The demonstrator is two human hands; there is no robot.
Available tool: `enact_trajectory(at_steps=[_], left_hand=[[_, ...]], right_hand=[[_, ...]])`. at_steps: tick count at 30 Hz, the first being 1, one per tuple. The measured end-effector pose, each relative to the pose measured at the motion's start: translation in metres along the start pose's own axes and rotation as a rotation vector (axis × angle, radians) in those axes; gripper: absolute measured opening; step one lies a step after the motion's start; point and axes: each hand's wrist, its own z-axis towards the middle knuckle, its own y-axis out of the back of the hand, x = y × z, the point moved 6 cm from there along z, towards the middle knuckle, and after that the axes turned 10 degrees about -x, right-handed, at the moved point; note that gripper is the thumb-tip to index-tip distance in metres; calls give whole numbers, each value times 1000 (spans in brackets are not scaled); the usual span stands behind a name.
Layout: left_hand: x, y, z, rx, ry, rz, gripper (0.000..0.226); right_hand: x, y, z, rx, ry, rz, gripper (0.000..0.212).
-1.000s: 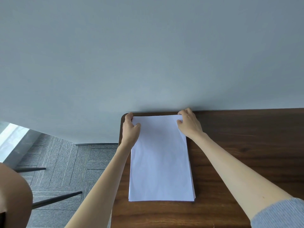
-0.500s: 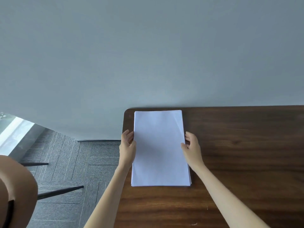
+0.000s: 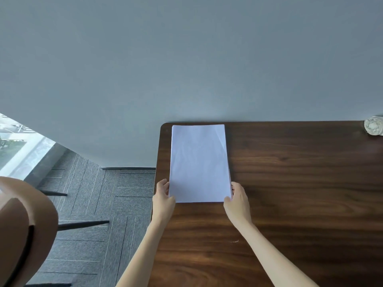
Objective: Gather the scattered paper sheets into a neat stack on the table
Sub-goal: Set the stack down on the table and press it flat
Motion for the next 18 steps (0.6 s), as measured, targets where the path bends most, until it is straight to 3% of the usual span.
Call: enact_trajectory(at_steps=[4, 8, 12, 18], left_hand=[[1, -7, -14, 20, -53, 51, 63], [3, -14, -19, 69, -148, 228, 83], [3, -21, -22, 92, -273, 432, 90], [3, -22, -26, 103, -276, 479, 84]], right_hand=[[5, -2, -13, 43, 105, -84, 65], [4, -2, -16, 98, 257, -331, 77], [6, 0, -12, 71, 313, -408, 70], [9, 8, -6, 39, 311, -351, 61]])
